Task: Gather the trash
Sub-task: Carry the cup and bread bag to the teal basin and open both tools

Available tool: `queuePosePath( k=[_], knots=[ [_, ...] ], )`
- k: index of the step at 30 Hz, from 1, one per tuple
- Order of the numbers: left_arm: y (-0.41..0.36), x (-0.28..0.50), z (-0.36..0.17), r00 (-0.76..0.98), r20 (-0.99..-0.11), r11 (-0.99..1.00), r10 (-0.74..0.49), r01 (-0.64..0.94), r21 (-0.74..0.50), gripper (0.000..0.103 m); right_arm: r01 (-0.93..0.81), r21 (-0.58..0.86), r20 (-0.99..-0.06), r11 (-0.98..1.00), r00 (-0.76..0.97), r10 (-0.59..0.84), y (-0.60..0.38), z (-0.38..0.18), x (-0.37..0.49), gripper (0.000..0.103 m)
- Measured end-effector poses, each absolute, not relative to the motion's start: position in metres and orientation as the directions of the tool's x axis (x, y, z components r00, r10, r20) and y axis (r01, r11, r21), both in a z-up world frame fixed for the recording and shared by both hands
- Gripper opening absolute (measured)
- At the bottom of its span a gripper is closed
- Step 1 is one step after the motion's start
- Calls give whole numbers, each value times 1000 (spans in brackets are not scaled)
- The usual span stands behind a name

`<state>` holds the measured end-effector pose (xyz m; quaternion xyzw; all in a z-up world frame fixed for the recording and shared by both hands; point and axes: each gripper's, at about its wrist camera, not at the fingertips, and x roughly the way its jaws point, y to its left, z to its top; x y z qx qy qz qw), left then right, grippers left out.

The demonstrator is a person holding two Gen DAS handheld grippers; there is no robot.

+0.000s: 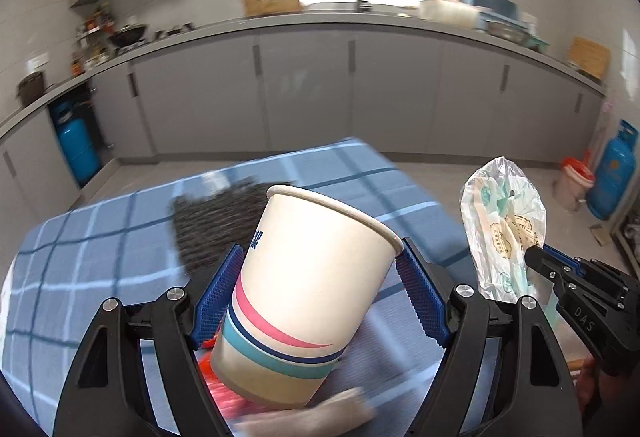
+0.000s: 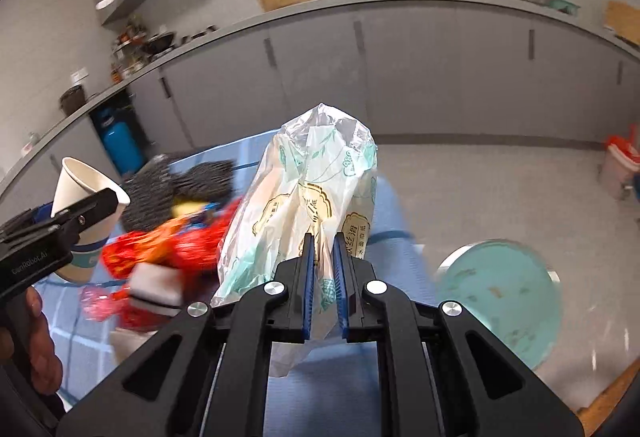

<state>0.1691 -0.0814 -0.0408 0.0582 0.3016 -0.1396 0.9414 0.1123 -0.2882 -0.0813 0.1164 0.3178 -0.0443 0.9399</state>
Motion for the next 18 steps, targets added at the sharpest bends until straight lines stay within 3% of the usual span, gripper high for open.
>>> queuePosePath(
  k=[8,18],
  knots=[
    [-186,169,-47,712,-591,885,-380,466,-7,78,338,144,-648,930,743,-170,-367,-98,86,11],
    [-267,172,-71,623,-631,820,-462,571,-37,78,429,132,-689,894,688,-228,-422,-132,71,12]
  ],
)
